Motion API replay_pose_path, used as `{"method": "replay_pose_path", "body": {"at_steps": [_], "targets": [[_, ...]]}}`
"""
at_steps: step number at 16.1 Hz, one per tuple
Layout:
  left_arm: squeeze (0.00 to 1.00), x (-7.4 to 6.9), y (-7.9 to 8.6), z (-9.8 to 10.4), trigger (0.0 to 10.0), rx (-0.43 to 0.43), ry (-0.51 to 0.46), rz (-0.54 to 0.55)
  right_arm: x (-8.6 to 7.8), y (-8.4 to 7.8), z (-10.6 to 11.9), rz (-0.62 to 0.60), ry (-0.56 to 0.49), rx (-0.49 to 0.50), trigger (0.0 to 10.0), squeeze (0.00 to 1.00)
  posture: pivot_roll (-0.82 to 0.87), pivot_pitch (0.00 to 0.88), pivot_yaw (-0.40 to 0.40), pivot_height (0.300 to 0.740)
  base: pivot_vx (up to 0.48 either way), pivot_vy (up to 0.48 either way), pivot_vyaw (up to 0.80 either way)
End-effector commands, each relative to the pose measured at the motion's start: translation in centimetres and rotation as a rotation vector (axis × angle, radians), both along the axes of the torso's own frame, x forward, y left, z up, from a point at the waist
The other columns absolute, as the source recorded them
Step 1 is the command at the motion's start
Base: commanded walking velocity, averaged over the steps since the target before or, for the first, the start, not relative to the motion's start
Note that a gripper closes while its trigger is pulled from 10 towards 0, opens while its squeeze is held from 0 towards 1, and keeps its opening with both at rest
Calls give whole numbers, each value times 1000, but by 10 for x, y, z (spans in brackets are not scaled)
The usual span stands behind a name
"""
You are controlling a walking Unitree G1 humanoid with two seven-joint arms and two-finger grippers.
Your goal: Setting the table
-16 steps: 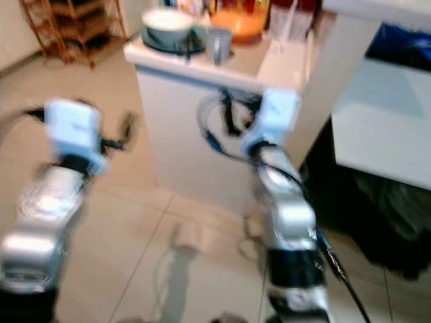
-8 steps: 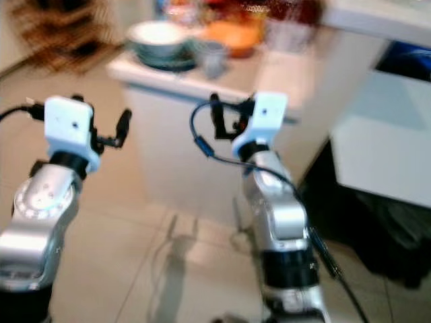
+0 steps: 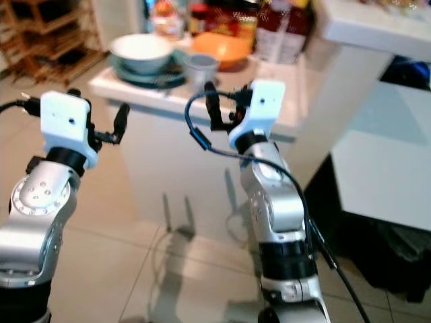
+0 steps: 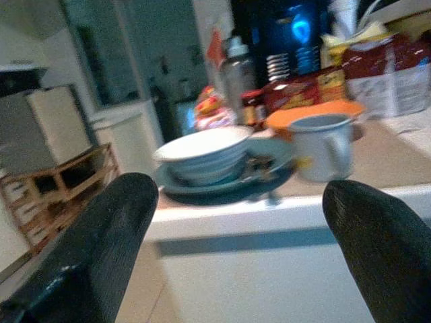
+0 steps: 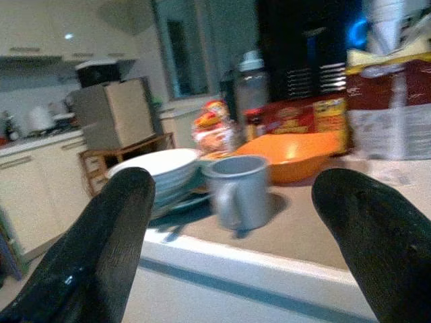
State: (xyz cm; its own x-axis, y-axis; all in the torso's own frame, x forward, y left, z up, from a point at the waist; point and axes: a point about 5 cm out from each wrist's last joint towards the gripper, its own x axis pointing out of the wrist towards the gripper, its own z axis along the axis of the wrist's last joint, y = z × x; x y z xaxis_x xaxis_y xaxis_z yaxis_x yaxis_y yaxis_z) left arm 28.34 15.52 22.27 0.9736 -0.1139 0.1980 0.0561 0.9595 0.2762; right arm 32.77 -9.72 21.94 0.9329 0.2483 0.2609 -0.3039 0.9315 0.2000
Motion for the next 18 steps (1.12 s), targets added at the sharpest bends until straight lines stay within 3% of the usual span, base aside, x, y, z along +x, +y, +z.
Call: {"method": "replay_pose_path", "body": {"at_steps": [1, 4, 12, 15, 18], "targets": [[0, -1, -6, 4, 10000, 8, -14, -28, 2, -8, 2, -19, -2, 16, 10000, 0, 55, 32, -67, 740, 394, 0, 0], [0, -2, -6, 9, 10000, 23, -34, -33, 7, -11, 16, -2, -36, 69, 10000, 0, 56, 33, -68, 740, 394, 0, 0], [0, -1, -7, 17, 10000, 50, -55, -49, 16, -16, 11, -33, 48, 121, 10000, 0, 59, 36, -59, 740, 391, 0, 0], [0, 0, -8, 20, 10000, 56, -62, -55, 24, -17, 1, -71, 132, 115, 10000, 0, 61, 43, -60, 740, 387, 0, 0], [0, 0, -9, 22, 10000, 66, -67, -59, 30, -19, 5, -87, 129, 136, 10000, 0, 63, 45, -61, 740, 389, 0, 0]]}}
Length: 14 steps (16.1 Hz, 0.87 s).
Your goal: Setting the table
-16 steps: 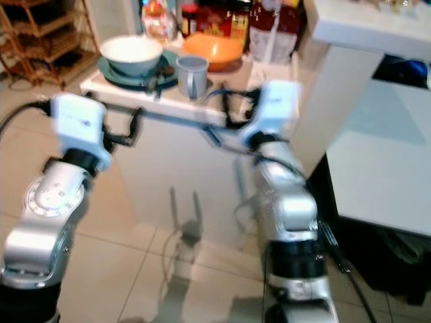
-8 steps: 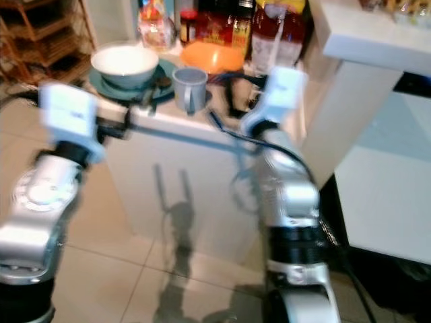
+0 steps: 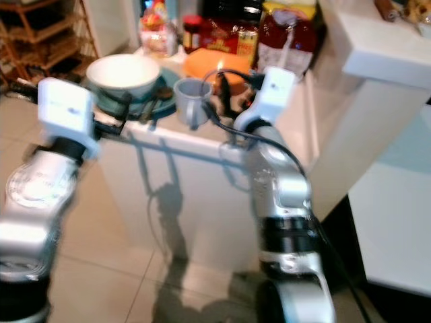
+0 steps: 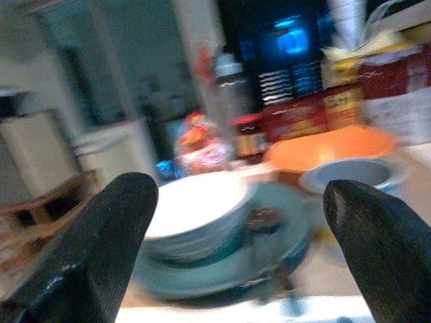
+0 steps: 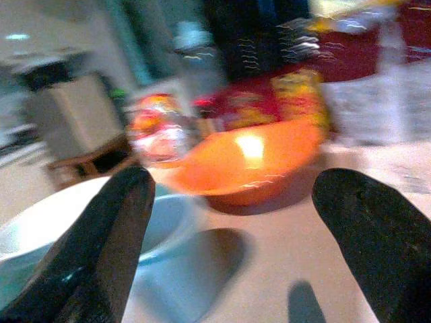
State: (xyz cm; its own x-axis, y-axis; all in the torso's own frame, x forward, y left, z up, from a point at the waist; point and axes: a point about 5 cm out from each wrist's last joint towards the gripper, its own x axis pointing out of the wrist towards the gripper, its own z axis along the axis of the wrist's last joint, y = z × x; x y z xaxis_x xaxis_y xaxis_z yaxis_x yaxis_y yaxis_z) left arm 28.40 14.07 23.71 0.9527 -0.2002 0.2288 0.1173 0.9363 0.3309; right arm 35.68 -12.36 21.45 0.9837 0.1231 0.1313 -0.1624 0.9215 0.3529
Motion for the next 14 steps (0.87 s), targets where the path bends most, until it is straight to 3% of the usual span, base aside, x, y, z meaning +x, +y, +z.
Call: {"method": "replay_pose_path", "body": {"at_steps": [1, 2, 3, 5, 6, 7, 12, 14], "targets": [[0, 0, 6, 8, 10000, 14, -29, 17, 2, 7, 11, 12, -36, 18, 10000, 0, 63, 47, -60, 740, 390, 0, 0], [0, 0, 6, 9, 10000, 15, -31, 15, 3, 5, 13, 9, -38, 34, 10000, 0, 63, 47, -59, 740, 386, 0, 0], [0, 1, 5, 9, 10000, 18, -32, 10, 6, 1, 12, -1, -22, 56, 10000, 1000, 63, 47, -59, 740, 379, 0, 0], [0, 1, 3, 10, 10000, 24, -33, 1, 9, -3, 9, -15, 5, 60, 10000, 1000, 59, 54, -54, 740, 375, 0, 0], [0, 1, 0, 11, 10000, 36, -37, -13, 12, -8, 7, -48, 29, 63, 10000, 780, 59, 54, -54, 740, 371, 0, 0], [0, 1, -2, 12, 10000, 47, -42, -23, 13, -11, 7, -74, 38, 71, 10000, 0, 59, 54, -54, 740, 368, 0, 0], [0, -2, -7, 17, 10000, 66, -49, -85, 23, -26, 7, -156, 75, 124, 10000, 0, 63, 60, -51, 740, 327, 0, 0], [0, -9, -23, 22, 10000, 20, -33, -232, 31, -32, -1, -186, 166, 173, 10000, 0, 64, 61, -54, 740, 0, 0, 0]]}}
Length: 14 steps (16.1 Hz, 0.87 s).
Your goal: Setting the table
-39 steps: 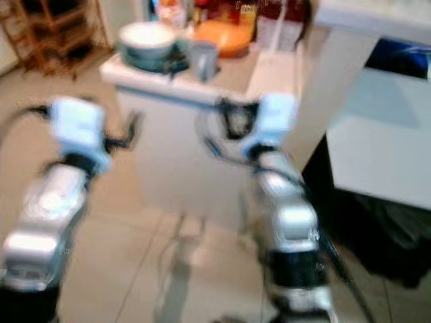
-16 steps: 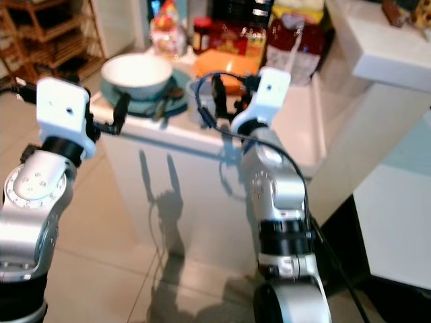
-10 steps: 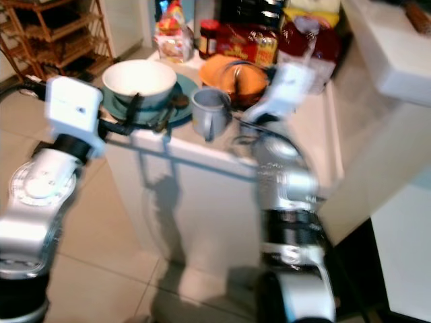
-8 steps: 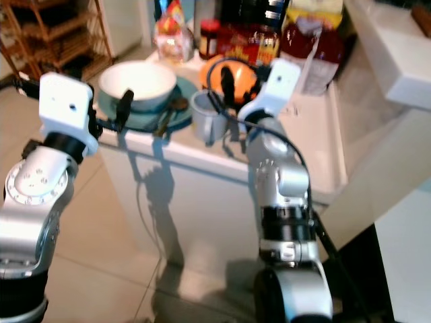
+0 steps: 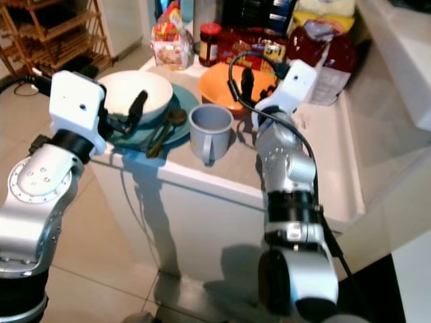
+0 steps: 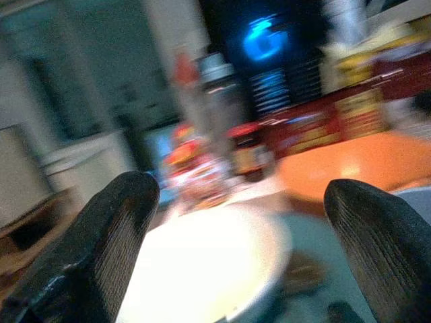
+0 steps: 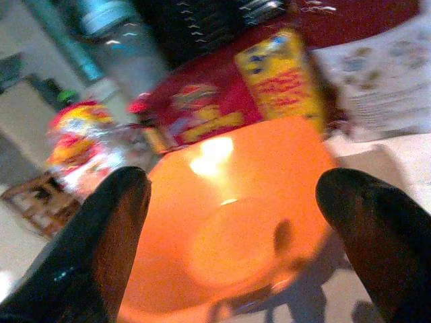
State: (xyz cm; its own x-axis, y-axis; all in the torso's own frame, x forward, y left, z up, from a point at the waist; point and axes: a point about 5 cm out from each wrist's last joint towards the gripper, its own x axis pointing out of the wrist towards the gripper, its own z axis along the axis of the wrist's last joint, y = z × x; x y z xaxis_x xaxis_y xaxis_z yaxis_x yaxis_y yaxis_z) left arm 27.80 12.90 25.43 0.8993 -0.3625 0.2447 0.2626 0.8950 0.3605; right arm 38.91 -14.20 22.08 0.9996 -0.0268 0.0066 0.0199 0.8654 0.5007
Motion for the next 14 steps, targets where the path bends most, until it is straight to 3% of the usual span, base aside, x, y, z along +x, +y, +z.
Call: {"method": "replay_pose_path", "body": {"at_steps": [1, 4, 6, 10, 14], "targets": [[0, -11, -22, 8, 10000, 2, -26, -164, 3, -17, -10, -59, 58, 28, 10000, 0, 65, 63, -55, 740, 0, 0, 0], [0, -14, -24, 6, 10000, 19, -19, -196, 11, -21, -4, -72, 54, 90, 10000, 0, 67, 63, -57, 740, 0, 0, 0], [0, -16, -25, 5, 10000, 21, -6, -226, 16, -23, -8, -72, 109, 66, 10000, 0, 67, 63, -59, 740, 0, 0, 0], [0, -18, -28, 5, 10000, 14, 5, -267, 24, -21, -20, -22, 209, 269, 10000, 0, 69, 62, -56, 740, 0, 0, 0], [0, -19, -31, 5, 10000, 14, 9, -290, 27, -10, -26, 40, 251, 348, 10000, 0, 80, 57, -64, 740, 0, 0, 0]]}}
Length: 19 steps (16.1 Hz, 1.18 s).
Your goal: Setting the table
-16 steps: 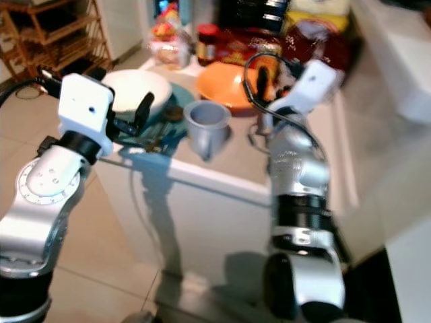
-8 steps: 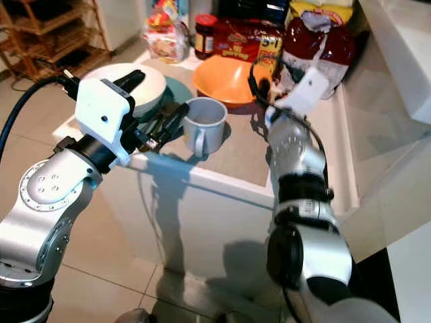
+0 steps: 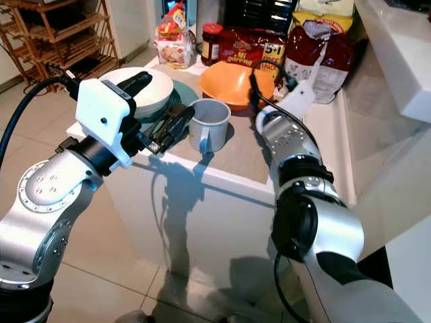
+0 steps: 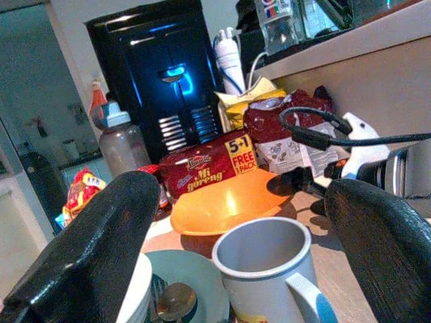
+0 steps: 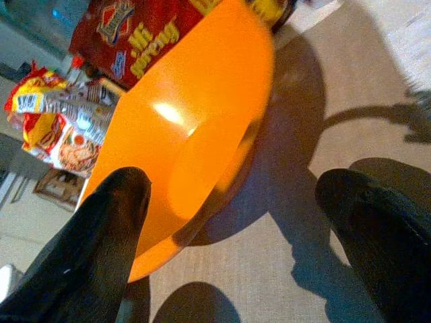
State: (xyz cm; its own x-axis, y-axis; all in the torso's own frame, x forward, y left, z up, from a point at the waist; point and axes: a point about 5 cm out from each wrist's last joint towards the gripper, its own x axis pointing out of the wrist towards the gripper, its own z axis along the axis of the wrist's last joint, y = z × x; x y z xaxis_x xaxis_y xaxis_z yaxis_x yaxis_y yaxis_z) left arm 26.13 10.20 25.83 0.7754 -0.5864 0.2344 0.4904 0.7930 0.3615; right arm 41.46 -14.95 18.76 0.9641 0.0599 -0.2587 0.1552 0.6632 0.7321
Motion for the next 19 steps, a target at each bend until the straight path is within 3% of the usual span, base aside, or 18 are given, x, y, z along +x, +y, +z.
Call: {"method": "replay_pose_path", "body": {"at_steps": [1, 3, 4, 5, 19], "targets": [[0, -3, -4, 1, 10000, 9, 2, -26, 2, 1, 6, 4, -19, 26, 10000, 0, 81, 57, -65, 740, 0, 0, 0], [0, -3, -3, 0, 10000, 11, 5, -24, 2, 4, 5, 14, -21, 26, 10000, 0, 90, 52, -69, 740, 0, 0, 0], [0, -4, -2, 0, 10000, 12, 7, -25, 3, 4, 5, 6, -26, 36, 4078, 0, 90, 49, -67, 740, 0, 0, 0], [0, -5, -2, -1, 10000, 14, 12, -28, 3, 5, 6, 2, -41, 39, 0, 0, 91, 43, -62, 740, 0, 0, 0], [0, -9, -6, -5, 10000, 42, 36, -68, 2, 10, 1, -11, -46, 104, 0, 0, 101, 23, -57, 740, 0, 0, 0]]}}
